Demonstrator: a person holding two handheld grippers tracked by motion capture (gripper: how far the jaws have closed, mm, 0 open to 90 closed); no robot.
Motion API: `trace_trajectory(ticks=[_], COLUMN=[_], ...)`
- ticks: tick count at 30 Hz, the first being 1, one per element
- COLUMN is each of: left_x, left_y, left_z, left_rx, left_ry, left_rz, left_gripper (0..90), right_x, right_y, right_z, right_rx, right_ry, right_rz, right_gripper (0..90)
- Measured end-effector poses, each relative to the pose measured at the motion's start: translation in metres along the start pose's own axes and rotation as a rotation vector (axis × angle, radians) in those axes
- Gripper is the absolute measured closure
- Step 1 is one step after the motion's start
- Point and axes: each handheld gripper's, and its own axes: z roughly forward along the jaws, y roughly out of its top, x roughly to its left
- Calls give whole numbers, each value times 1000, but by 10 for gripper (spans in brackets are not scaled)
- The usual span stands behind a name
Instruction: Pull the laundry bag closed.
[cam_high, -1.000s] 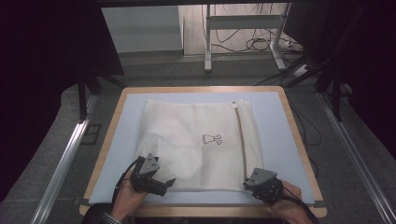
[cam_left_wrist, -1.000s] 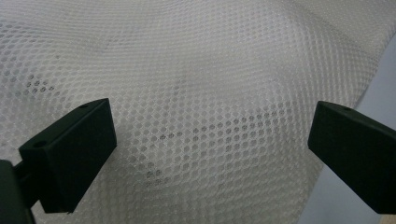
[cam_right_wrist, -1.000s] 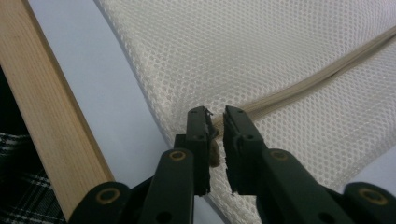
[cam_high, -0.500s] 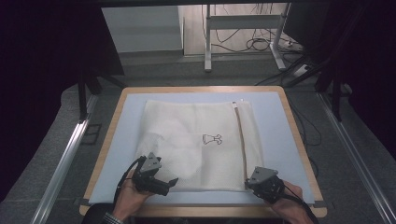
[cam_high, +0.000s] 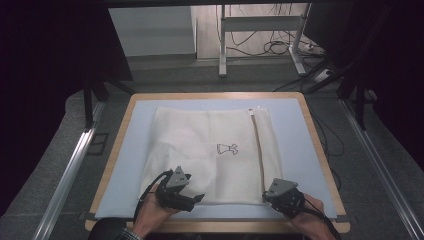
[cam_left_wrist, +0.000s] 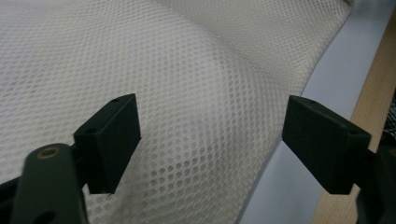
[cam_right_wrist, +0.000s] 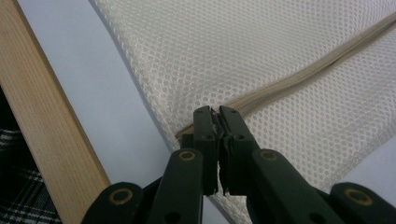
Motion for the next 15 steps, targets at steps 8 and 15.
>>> trace_trajectory(ticks=[8,15], left_x=[-7,-12], left_y=[10,18], left_z=[8,16], left_rx=[-20,-24], left_ry=[-56,-87], left_rz=[9,16], left_gripper=[354,467], right_x=[1,0], right_y=[0,0], right_z=[0,1], right_rx=[4,3], right_ry=[-4,0], right_rz=[-9,2], right_gripper=[846,845])
